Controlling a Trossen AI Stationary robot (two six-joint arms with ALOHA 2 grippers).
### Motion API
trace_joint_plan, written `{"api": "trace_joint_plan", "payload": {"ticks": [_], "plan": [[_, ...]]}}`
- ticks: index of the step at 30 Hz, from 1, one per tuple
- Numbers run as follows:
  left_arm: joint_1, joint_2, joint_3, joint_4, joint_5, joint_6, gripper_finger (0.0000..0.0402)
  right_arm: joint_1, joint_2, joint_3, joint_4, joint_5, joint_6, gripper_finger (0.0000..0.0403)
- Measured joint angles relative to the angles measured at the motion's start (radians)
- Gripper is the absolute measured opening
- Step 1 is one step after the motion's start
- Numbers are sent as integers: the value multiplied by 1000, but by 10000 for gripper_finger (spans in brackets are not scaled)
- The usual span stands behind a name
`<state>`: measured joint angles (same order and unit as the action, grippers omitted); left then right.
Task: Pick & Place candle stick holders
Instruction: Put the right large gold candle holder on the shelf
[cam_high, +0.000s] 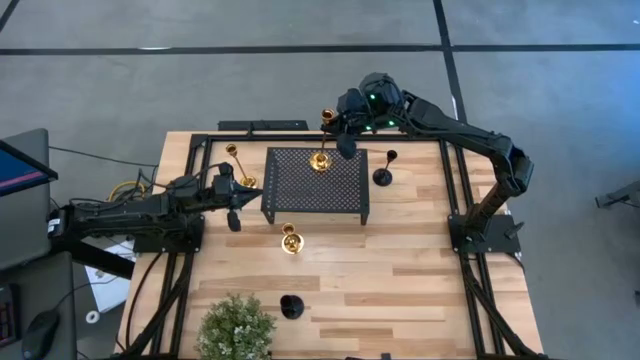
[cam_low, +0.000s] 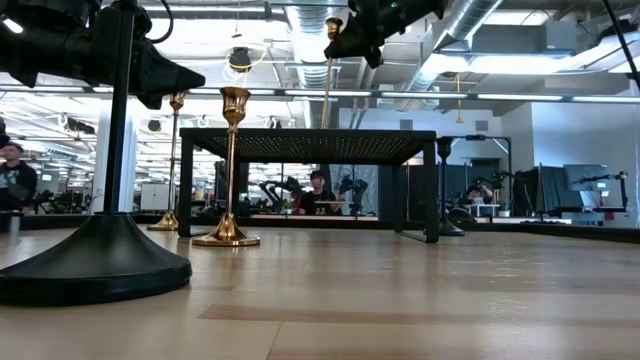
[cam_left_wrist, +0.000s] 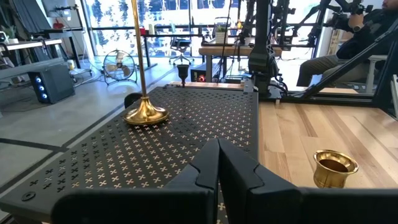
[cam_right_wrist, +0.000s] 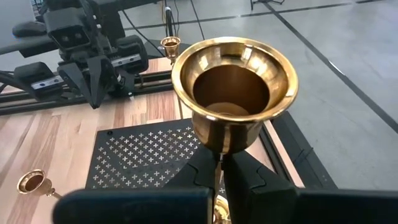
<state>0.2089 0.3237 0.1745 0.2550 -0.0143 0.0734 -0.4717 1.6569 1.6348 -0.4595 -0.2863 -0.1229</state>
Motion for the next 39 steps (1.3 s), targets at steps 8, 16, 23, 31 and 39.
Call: {"api": "trace_joint_plan", "payload": {"ticks": [8,16,23,31,39], "plan": [[0,0,0,0,0,0,8,0,0,0,0,0,0,1],[0,0,0,0,0,0,8,-3,-6,0,-4,1,0,1],[0,0,0,0,0,0,8,-11,-41,0,-20,4,-11,1],[0,12,0,0,0,0,8,-16,-82,0,-111,56,-18,0],[0,19,0,0,0,0,8,-16,-84,0,-185,102,-18,0]]}}
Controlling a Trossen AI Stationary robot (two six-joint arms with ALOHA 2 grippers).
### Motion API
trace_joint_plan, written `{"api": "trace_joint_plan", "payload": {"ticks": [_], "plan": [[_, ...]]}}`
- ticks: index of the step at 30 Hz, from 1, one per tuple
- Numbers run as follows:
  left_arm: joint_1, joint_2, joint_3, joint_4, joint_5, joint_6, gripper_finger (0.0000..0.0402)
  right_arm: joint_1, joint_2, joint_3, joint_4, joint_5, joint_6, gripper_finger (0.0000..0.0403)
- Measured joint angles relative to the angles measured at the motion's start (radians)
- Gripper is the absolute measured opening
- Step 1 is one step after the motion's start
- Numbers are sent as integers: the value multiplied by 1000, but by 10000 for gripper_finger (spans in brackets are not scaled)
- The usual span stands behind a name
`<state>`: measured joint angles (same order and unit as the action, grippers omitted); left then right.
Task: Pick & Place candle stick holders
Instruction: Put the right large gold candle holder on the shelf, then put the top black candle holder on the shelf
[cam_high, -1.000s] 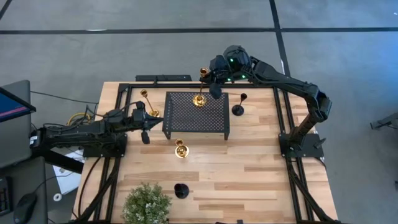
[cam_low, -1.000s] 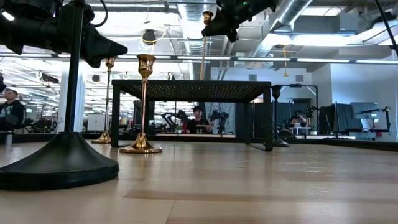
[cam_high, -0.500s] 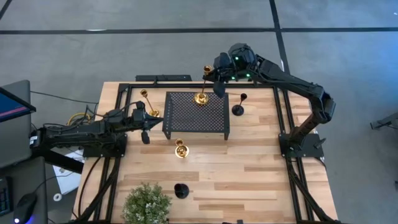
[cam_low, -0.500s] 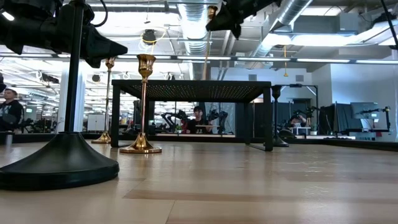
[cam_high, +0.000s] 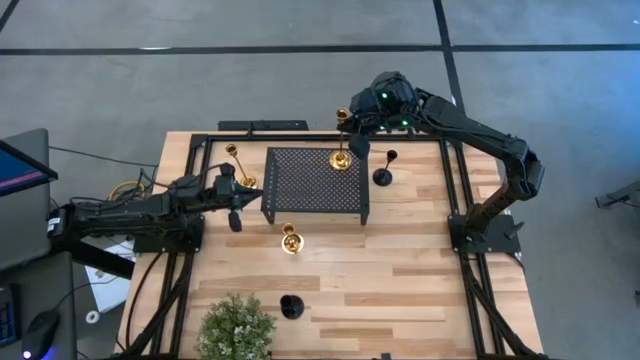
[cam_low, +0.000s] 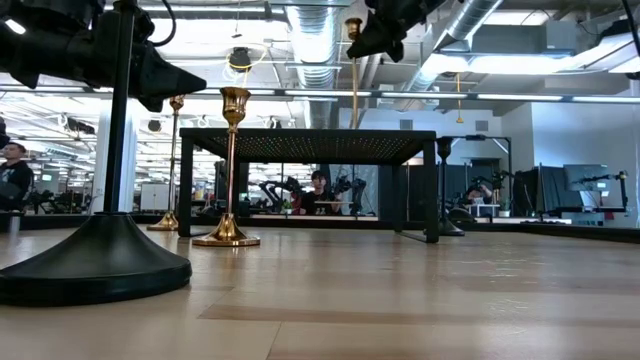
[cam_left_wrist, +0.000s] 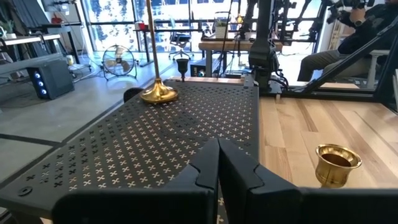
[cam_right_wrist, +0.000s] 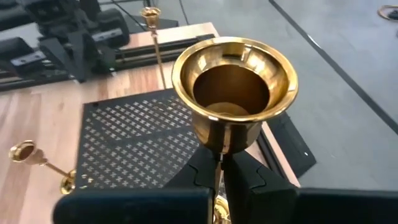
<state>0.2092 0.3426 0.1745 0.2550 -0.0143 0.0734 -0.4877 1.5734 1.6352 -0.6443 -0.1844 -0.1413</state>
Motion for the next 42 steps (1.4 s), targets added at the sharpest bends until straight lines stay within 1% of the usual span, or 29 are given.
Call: {"api": "trace_joint_plan", "payload": {"ticks": [26,30,42], "plan": [[0,0,0,0,0,0,8,2,0,0,-12,3,2,2],[0,0,0,0,0,0,8,2,0,0,-19,3,3,16],[0,0,0,0,0,0,8,2,-2,0,-39,2,0,86]]}}
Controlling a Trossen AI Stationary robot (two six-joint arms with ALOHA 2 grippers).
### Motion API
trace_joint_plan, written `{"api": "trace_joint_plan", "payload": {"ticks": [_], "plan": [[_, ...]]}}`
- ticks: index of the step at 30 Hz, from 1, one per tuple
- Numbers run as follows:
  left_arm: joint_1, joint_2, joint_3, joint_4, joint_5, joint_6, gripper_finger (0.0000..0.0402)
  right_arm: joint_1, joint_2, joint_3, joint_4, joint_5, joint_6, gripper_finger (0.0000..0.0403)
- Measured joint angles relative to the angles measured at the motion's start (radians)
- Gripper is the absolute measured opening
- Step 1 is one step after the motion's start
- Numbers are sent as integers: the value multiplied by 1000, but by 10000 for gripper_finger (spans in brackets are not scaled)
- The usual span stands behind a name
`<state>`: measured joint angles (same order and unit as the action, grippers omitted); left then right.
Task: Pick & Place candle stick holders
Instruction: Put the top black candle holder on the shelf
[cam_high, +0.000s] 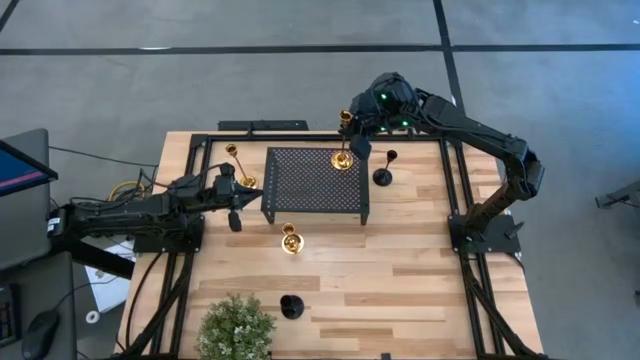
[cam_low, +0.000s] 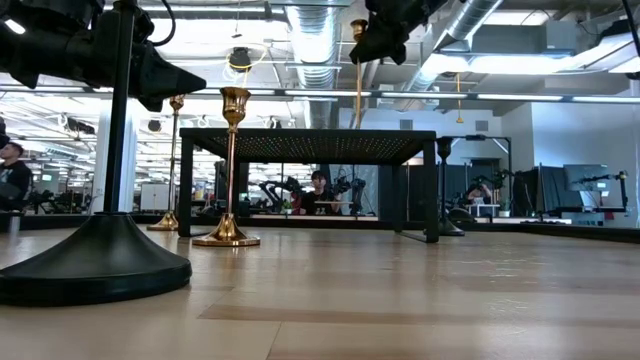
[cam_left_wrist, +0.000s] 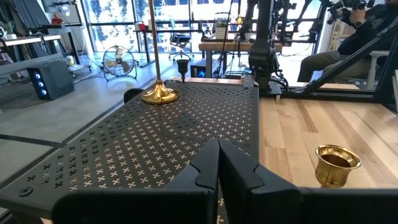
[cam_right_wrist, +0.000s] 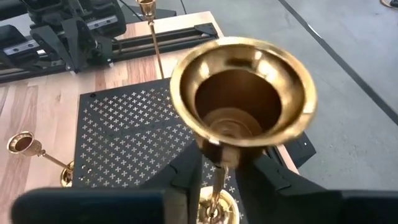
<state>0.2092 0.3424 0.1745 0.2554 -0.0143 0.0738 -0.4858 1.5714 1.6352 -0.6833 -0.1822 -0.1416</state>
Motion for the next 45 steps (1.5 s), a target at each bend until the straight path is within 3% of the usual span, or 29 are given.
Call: {"api": "trace_joint_plan", "payload": {"ticks": [11,22,33,45], "plan": [[0,0,0,0,0,0,8,-1,-166,0,-114,3,-22,161],[0,0,0,0,0,0,8,60,-328,-64,-431,14,224,139],[0,0,0,0,0,0,8,255,-457,-321,-465,300,456,97],[0,0,0,0,-6,0,8,536,-560,-550,-448,602,808,86]]}}
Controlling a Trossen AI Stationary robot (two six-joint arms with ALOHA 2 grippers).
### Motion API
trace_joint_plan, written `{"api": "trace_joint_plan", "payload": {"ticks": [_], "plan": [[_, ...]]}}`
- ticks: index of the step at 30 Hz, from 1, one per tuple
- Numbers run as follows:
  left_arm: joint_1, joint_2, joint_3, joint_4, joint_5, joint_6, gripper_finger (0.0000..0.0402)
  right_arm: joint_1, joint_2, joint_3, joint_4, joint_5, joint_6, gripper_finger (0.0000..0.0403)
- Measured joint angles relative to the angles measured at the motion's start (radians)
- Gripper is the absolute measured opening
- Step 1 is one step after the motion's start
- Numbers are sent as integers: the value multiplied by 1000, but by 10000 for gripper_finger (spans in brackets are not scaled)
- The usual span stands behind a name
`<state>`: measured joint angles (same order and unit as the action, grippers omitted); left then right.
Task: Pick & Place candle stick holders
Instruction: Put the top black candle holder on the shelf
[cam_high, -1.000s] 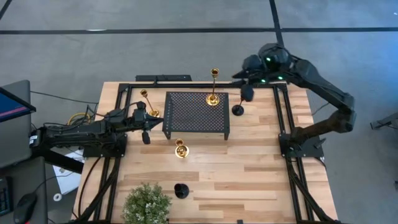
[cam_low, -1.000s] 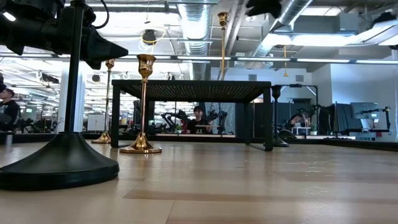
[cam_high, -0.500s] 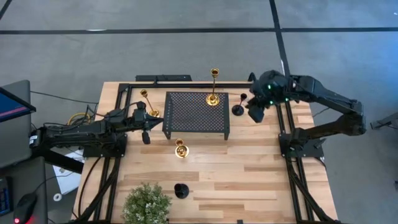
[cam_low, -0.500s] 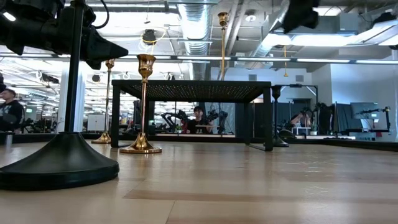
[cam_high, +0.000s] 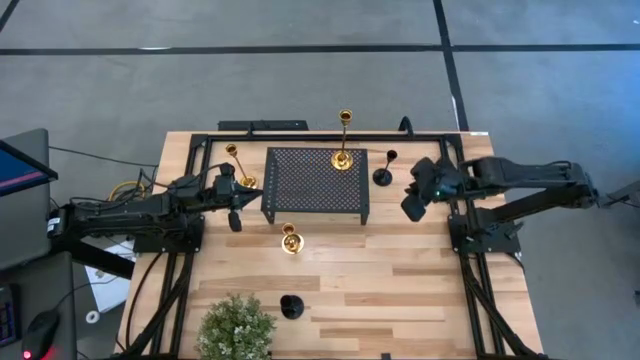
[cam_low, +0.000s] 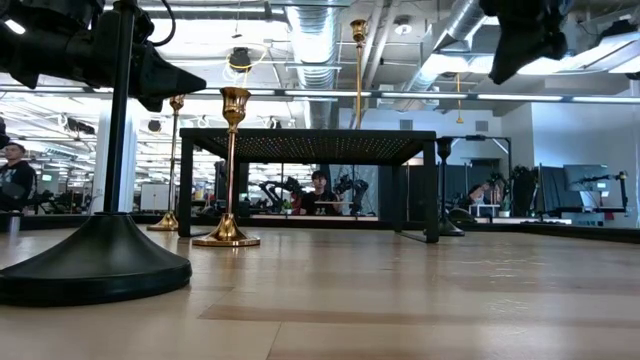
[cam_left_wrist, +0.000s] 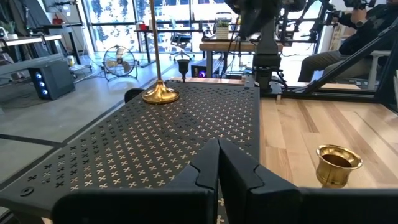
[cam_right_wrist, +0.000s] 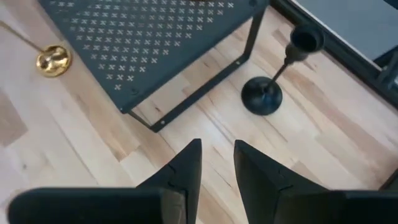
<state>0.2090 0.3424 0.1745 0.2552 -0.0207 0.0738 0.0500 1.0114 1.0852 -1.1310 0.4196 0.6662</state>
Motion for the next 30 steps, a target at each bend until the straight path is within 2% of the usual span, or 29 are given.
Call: {"api": "trace_joint_plan", "payload": {"ticks": [8,17,23,28,30], "plan": [[0,0,0,0,-20,0,8,102,29,-168,71,120,169,85],[0,0,0,0,-20,0,8,78,130,-289,229,136,181,85],[0,0,0,0,-20,0,8,70,199,-318,428,313,97,85],[0,0,0,0,-20,0,8,66,248,-323,439,466,154,85],[0,0,0,0,-20,0,8,65,264,-323,438,493,188,85]]}}
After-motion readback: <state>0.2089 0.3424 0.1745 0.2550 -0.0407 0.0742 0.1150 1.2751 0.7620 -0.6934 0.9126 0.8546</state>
